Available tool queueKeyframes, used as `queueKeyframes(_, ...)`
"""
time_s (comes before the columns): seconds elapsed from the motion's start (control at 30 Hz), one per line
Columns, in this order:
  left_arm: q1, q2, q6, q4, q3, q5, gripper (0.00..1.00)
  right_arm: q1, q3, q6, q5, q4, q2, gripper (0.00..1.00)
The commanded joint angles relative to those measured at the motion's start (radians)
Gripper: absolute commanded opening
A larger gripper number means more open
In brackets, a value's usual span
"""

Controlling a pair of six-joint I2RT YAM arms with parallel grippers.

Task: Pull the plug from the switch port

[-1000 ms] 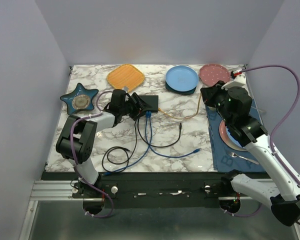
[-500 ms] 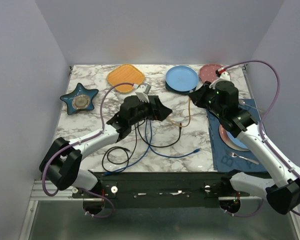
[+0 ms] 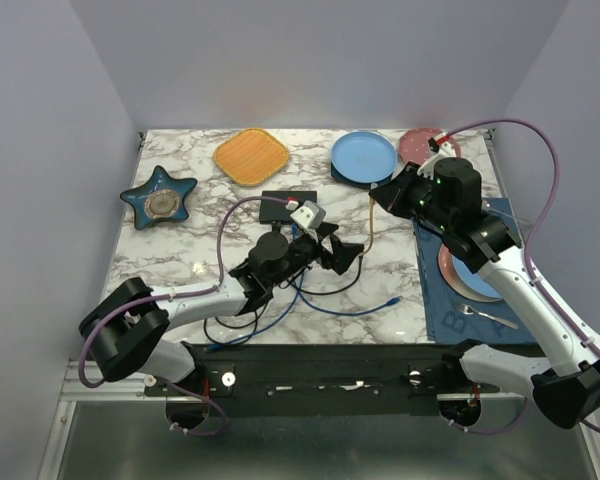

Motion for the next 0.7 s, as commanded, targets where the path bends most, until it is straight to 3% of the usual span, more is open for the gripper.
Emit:
queueKeyframes(0.0, -0.05, 0.016, 0.098, 0.168, 0.023, -0.033, 0.99, 0.005, -0.02, 0.018, -0.053, -0.021, -0.02, 0.01)
queueKeyframes(0.3, -0.065, 0.159, 0.117, 0.101, 0.137, 0.018, 0.96, 0.005, -0.034, 0.032, -0.097, -0.022, -0.024, 0.01)
queueKeyframes(0.4, -0.065, 0.194, 0.109, -0.009, 0.183, 0.018, 0.75, 0.005, -0.039, 0.03, -0.111, -0.021, -0.026, 0.01)
queueKeyframes(0.43, -0.065, 0.205, 0.117, -0.046, 0.216, 0.019, 0.55, 0.005, -0.039, 0.027, -0.114, -0.021, -0.027, 0.01)
queueKeyframes(0.5, -0.065, 0.205, 0.125, -0.088, 0.229, 0.021, 0.41, 0.005, -0.039, 0.017, -0.111, -0.019, -0.036, 0.01)
queueKeyframes(0.57, -0.065, 0.185, 0.125, -0.08, 0.226, 0.019, 0.19, 0.005, -0.039, 0.009, -0.11, -0.015, -0.047, 0.02)
queueKeyframes(0.63, -0.064, 0.166, 0.125, -0.092, 0.242, 0.016, 0.0, 0.005, -0.032, -0.014, -0.101, -0.007, -0.066, 0.33)
queueKeyframes(0.67, -0.064, 0.163, 0.12, -0.108, 0.256, 0.025, 0.0, 0.005, -0.029, -0.023, -0.091, -0.007, -0.072, 0.46)
